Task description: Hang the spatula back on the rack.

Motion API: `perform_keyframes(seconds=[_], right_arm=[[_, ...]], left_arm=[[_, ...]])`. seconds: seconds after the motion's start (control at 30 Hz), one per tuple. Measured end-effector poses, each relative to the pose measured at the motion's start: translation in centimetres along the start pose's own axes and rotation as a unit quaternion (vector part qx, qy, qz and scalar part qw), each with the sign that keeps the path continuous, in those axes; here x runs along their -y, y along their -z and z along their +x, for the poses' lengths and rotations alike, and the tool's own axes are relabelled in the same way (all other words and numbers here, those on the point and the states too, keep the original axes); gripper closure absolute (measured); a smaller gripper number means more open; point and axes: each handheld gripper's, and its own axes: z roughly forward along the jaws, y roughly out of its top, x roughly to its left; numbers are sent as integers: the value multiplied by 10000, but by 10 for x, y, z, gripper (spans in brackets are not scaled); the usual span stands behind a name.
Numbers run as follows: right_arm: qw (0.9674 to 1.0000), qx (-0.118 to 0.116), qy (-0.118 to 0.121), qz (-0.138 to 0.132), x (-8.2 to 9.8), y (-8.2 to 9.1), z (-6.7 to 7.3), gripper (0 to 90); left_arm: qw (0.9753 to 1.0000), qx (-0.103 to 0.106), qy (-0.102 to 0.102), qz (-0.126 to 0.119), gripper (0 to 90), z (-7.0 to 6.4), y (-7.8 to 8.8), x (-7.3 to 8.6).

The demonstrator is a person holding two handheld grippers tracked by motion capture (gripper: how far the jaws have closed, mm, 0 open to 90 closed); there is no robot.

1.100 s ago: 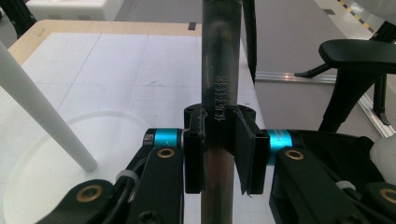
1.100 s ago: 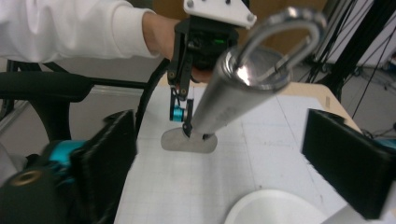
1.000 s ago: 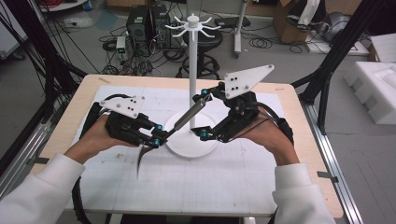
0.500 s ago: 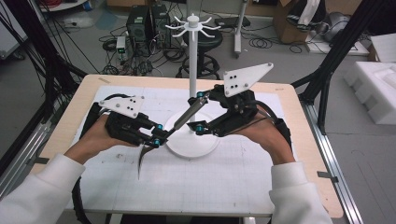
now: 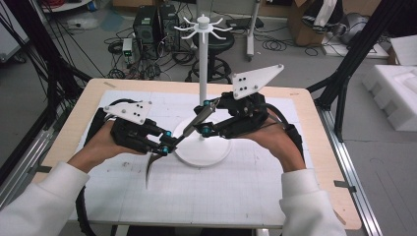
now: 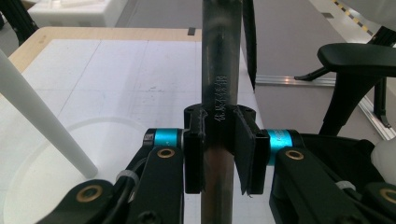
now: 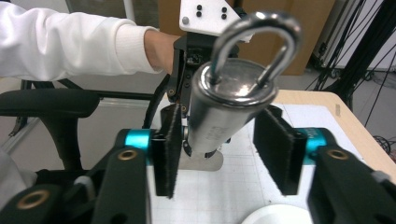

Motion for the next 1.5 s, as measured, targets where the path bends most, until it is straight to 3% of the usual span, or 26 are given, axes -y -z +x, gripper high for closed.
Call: perform_keyframes(seconds=[0.5,0.73,1.03,1.2,1.37,1.5], right_arm=[[9998,-195,51,-31,-2,-3,0,661],[9995,-324,-67,1,-2,-4,-1,681],[9995,-267,-148,99,-7,-5,1,686],[9995,-266,-130,-50,-9,-5,-1,692],[9995,-216,-197,86,-13,-8,0,696],[9995,-192,-253,93,-13,-7,-1,697]], left_arm=[[10000,60,-9,9,747,1,-3,0],[10000,70,-55,43,746,1,-3,1],[9999,56,-84,-41,743,2,-3,1],[9998,61,-54,-162,739,3,-5,0],[9999,17,-128,-52,736,4,-9,0],[9999,26,-60,-116,733,4,-10,0]])
